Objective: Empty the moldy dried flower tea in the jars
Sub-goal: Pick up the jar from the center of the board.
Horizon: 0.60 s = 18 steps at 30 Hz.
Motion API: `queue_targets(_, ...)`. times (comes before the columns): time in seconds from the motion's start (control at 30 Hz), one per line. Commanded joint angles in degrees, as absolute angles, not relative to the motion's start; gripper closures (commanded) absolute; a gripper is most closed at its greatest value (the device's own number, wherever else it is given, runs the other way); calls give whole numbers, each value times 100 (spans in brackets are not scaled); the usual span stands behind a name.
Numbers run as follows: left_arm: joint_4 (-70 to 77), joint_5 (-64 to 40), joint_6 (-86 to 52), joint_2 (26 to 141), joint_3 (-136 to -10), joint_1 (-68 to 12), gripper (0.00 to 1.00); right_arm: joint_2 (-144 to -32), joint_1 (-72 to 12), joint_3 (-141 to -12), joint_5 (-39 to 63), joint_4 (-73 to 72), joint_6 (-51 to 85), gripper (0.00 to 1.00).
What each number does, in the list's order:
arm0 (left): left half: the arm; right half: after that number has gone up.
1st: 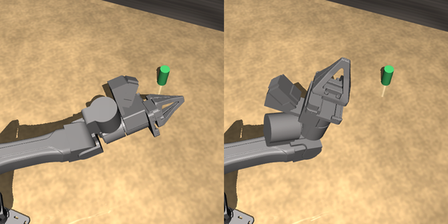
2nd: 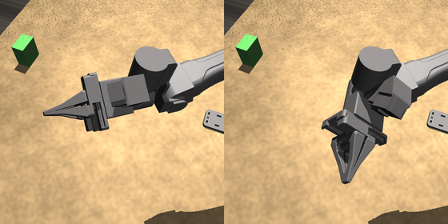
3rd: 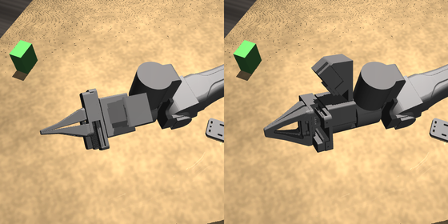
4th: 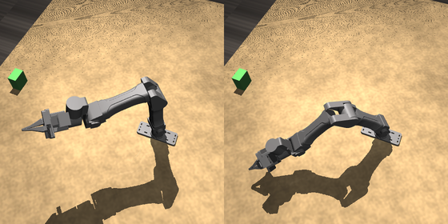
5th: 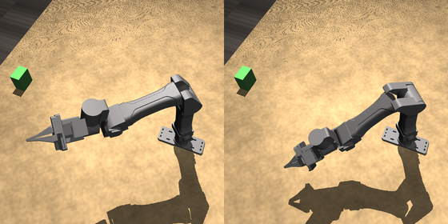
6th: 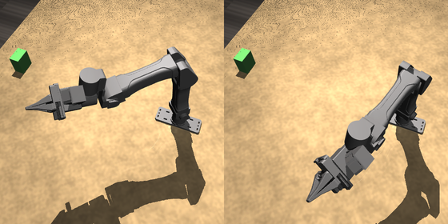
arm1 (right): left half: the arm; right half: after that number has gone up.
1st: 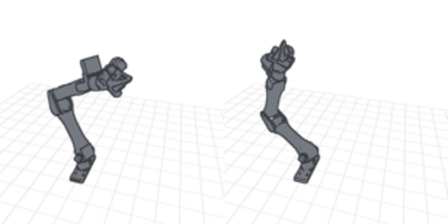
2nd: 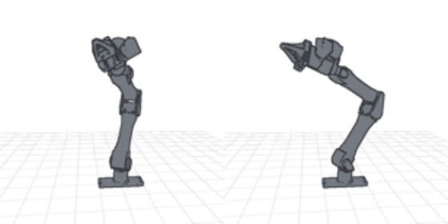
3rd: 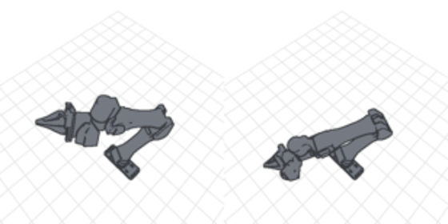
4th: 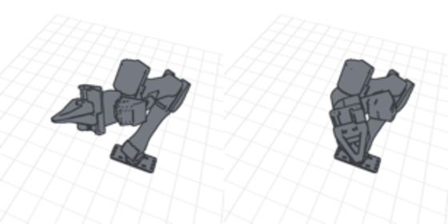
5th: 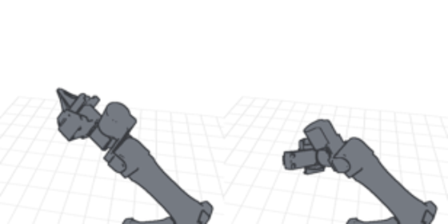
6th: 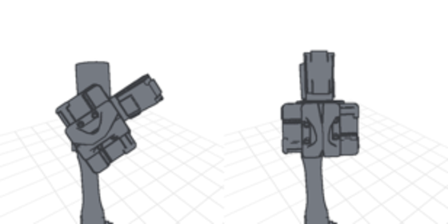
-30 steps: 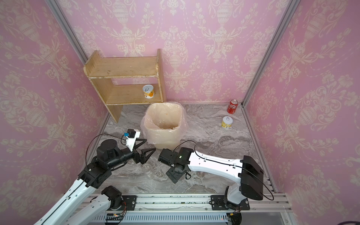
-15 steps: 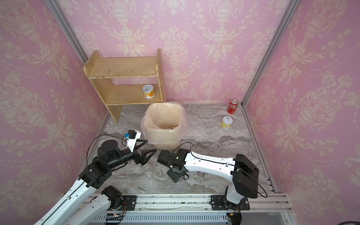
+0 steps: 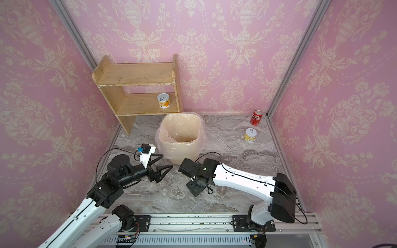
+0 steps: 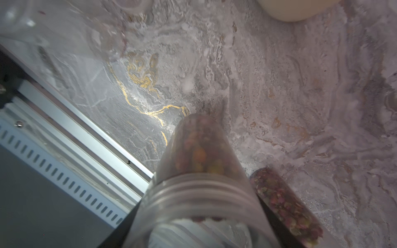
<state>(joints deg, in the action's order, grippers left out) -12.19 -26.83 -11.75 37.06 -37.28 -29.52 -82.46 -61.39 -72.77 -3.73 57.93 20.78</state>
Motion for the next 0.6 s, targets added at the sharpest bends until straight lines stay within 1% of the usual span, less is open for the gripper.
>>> queue_targets(0.0,-920,-2962,-772,3690,-3709,-3173,1,-7636,-5774,-7667,154,5994,1875,48)
queue_targets(0.13,-699,-2891,-206,3825,-3670,-3764,1,-7394,-5369,-8018,604,6035,1687,49)
queue_targets(0.33,-636,-2408,1011,4302,-3640,-4911,1,-7568,-5047,-8651,1196,6200,1538,50)
queue_targets(0.43,-556,-1801,1364,4526,-3635,-5221,1,-7725,-5042,-8901,1597,6258,1521,52)
queue_targets(0.57,-473,-1306,1531,4764,-3640,-5273,1,-7787,-5038,-9000,1858,6283,1521,53)
